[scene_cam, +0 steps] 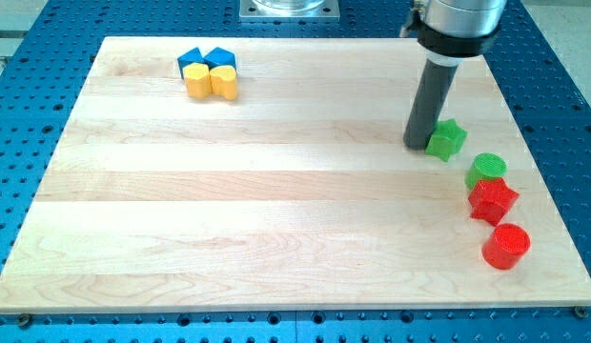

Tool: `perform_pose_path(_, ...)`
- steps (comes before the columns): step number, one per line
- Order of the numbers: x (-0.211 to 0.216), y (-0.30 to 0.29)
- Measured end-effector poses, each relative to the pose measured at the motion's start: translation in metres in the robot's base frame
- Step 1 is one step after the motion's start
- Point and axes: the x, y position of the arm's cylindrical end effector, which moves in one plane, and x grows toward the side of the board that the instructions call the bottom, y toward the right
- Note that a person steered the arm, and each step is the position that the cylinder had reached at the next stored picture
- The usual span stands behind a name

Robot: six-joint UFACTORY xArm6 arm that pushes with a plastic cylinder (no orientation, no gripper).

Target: Move the arm to the bottom left of the yellow hexagon

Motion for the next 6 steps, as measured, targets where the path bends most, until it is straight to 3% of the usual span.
perform_pose_path(3,0.000,0.036)
perform_pose_path(5,-0.061,-0.148)
perform_pose_path(6,-0.062,-0.225)
